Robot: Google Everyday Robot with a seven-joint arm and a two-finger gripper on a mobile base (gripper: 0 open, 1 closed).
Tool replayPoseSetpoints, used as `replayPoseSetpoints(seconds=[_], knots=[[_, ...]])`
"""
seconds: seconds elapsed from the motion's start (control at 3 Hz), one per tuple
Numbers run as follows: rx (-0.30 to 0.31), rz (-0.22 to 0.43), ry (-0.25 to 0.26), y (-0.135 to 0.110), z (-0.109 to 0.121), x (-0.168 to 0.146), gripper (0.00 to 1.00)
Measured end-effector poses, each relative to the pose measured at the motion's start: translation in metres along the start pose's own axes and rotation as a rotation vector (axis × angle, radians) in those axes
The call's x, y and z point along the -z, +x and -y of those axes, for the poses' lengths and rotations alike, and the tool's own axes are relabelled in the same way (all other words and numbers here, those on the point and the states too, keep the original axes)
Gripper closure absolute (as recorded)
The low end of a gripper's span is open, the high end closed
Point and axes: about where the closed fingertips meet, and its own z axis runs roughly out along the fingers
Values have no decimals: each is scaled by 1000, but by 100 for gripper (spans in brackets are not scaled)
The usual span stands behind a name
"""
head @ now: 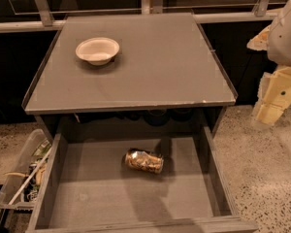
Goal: Pick orange can from top drawer and place on counter
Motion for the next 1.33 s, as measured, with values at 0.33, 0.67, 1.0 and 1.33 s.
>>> replayPoseSetpoints(seconds=[0.33,0.67,1.0,1.33], knots=[[0,0,0,0,0,0,0],[-2,19,-11,0,-6,-11,0],[12,66,-27,-7,-23,-34,0],[12,163,-49,-10,-43,-69,0]])
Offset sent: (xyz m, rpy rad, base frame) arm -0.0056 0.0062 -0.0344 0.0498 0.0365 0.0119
